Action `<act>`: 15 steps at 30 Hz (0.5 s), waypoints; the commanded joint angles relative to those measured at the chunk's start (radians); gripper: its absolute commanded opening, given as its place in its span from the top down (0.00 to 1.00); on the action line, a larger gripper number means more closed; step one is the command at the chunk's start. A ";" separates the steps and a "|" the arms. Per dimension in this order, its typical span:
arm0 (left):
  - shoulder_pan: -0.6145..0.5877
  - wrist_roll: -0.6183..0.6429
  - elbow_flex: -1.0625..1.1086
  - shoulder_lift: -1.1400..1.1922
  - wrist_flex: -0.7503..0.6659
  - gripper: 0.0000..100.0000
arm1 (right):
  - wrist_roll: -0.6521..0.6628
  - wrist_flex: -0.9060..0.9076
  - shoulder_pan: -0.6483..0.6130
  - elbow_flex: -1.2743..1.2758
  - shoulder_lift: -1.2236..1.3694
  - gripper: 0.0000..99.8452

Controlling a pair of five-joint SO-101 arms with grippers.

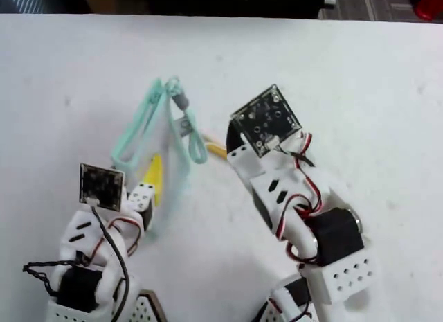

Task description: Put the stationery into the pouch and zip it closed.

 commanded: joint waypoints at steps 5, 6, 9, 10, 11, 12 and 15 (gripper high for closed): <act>-0.021 0.005 -0.011 -0.010 -0.031 0.88 | 0.035 -0.079 0.010 0.074 0.002 0.80; -0.027 0.005 -0.011 -0.010 -0.031 0.88 | 0.035 -0.079 0.012 0.074 0.002 0.80; -0.030 0.005 -0.011 -0.010 -0.031 0.89 | 0.035 -0.076 0.012 0.075 0.002 0.80; -0.030 0.005 -0.011 -0.010 -0.031 0.90 | 0.035 -0.074 0.013 0.078 0.002 0.80; -0.030 0.005 -0.012 -0.010 -0.031 0.92 | 0.035 -0.076 0.013 0.086 0.002 0.80; -0.028 0.005 -0.012 -0.010 -0.031 0.94 | 0.035 -0.079 0.019 0.097 0.002 0.80; -0.027 0.005 -0.012 -0.010 -0.031 0.98 | 0.037 -0.117 0.038 0.135 0.022 0.80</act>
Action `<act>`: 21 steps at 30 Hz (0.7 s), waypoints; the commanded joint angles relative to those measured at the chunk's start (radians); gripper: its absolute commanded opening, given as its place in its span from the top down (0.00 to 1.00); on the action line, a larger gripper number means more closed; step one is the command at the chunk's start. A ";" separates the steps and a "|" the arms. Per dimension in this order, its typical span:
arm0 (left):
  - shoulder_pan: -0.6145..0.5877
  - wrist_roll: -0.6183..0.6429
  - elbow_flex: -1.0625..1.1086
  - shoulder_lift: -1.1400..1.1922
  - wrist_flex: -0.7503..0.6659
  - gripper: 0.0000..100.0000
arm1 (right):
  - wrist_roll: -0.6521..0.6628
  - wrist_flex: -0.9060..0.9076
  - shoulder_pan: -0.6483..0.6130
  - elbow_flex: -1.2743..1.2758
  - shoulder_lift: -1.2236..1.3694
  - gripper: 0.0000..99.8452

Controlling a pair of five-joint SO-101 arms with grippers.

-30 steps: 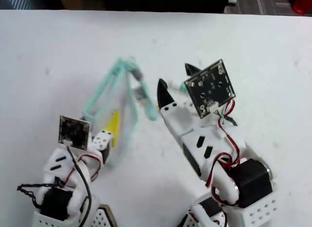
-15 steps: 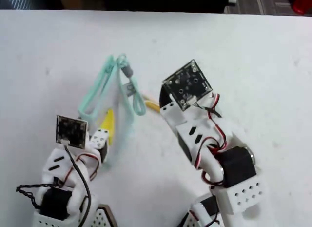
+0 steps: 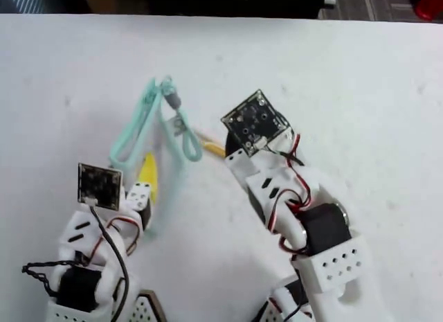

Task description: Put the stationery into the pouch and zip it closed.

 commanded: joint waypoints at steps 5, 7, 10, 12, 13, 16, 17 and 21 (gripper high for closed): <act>-0.013 0.005 -0.014 -0.010 -0.032 0.97 | 0.078 -0.053 0.044 0.005 0.219 0.80; -0.015 0.005 -0.014 -0.010 -0.032 0.97 | 0.106 -0.048 0.031 -0.020 0.323 0.80; -0.015 0.005 -0.014 -0.010 -0.032 0.97 | 0.117 -0.042 -0.008 -0.078 0.472 0.80; -0.035 0.005 -0.015 -0.010 -0.032 0.98 | 0.117 -0.033 -0.041 -0.123 0.562 0.80; -0.054 0.006 -0.018 -0.010 -0.032 0.98 | 0.117 -0.028 -0.054 -0.144 0.608 0.80; -0.131 0.080 -0.020 -0.010 -0.046 0.98 | 0.117 -0.031 -0.085 -0.195 0.727 0.80; -0.162 0.112 -0.020 -0.010 -0.052 0.97 | 0.117 -0.031 -0.090 -0.212 0.762 0.80; -0.246 0.163 -0.020 -0.010 -0.074 0.97 | 0.120 -0.058 -0.068 -0.278 0.912 0.80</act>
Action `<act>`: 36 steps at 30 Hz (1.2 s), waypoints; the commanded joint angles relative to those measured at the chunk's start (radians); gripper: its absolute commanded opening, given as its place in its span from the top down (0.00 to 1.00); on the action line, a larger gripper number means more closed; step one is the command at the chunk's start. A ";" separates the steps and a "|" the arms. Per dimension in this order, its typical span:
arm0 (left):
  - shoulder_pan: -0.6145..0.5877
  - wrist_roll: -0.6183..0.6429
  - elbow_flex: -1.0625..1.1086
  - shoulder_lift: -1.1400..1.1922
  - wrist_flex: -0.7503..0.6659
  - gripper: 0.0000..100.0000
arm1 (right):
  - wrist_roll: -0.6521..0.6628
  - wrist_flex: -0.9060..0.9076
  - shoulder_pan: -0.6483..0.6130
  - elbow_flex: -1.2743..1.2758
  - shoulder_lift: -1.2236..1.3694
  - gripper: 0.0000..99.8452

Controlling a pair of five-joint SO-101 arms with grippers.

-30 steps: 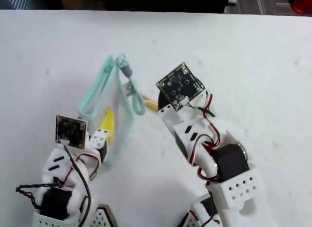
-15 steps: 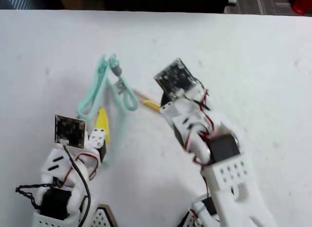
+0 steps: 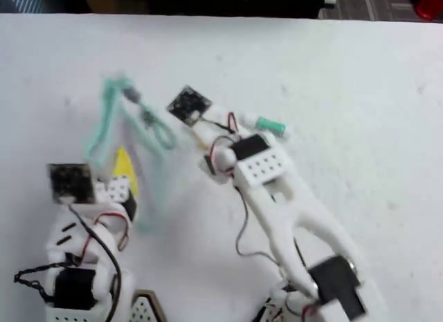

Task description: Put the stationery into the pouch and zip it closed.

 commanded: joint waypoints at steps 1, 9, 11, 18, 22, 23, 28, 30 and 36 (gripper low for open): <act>-0.074 0.049 -0.021 -0.010 -0.051 0.97 | 0.034 -0.036 0.018 -0.089 0.107 0.80; -0.071 0.048 -0.021 -0.010 -0.052 0.97 | 0.112 -0.047 0.045 -0.181 0.311 0.80; -0.071 0.048 -0.021 -0.010 -0.052 0.97 | 0.114 -0.050 0.045 -0.190 0.325 0.80; -0.071 0.048 -0.020 -0.010 -0.052 0.97 | 0.115 -0.047 0.071 -0.221 0.320 0.80; -0.070 0.048 -0.018 -0.010 -0.052 0.97 | 0.115 -0.044 0.107 -0.232 0.334 0.80; -0.070 0.048 -0.018 -0.010 -0.052 0.97 | 0.115 -0.035 0.110 -0.232 0.340 0.80; -0.070 0.048 -0.017 -0.010 -0.052 0.97 | 0.117 0.005 0.091 -0.233 0.364 0.80; -0.070 0.048 -0.017 -0.010 -0.052 0.97 | 0.115 0.005 0.084 -0.232 0.366 0.80; -0.070 0.048 -0.015 -0.010 -0.052 0.97 | 0.115 0.005 0.059 -0.232 0.366 0.84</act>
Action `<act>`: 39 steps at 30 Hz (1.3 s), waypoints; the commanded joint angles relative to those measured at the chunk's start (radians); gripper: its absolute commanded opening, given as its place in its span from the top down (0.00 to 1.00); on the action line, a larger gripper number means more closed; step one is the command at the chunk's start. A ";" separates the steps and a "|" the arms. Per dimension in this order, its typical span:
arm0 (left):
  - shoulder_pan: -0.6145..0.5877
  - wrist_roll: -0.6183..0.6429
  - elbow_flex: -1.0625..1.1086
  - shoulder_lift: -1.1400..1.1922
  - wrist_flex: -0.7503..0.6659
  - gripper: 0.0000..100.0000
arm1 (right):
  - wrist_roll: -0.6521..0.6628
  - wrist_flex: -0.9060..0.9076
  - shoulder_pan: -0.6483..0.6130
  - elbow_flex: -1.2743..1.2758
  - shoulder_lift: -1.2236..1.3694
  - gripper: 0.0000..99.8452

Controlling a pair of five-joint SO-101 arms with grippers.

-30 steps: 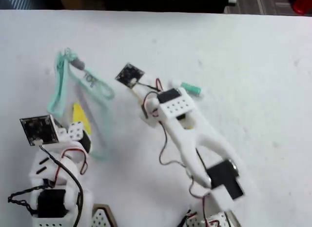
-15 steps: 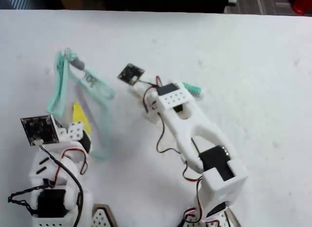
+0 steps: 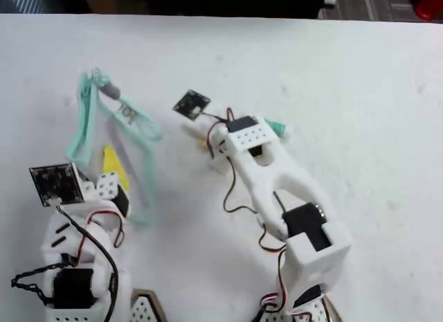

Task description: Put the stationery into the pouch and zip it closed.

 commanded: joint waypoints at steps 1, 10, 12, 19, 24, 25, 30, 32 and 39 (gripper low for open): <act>-0.008 0.011 -0.015 -0.010 -0.035 0.97 | 0.008 0.007 -0.010 -0.038 -0.005 0.85; -0.002 0.011 -0.015 -0.010 -0.035 0.97 | 0.009 -0.008 0.002 -0.046 0.044 0.86; 0.007 0.009 -0.015 -0.010 -0.034 0.97 | 0.009 -0.007 0.004 -0.044 0.053 0.87; 0.008 0.009 -0.015 -0.010 -0.034 0.97 | 0.009 0.030 0.002 -0.038 0.027 0.87; 0.013 0.009 -0.015 -0.010 -0.034 0.97 | 0.009 0.015 0.018 -0.046 0.045 0.86; 0.013 0.009 -0.015 -0.010 -0.034 0.97 | 0.009 0.008 0.025 -0.046 0.042 0.86; 0.013 0.009 -0.015 -0.010 -0.034 0.97 | 0.002 0.030 0.059 -0.092 -0.047 0.86; 0.013 0.009 -0.015 -0.010 -0.034 0.97 | 0.002 0.035 0.056 -0.106 -0.070 0.86; 0.013 0.009 -0.015 -0.010 -0.034 0.97 | 0.005 -0.005 0.041 -0.110 -0.071 0.86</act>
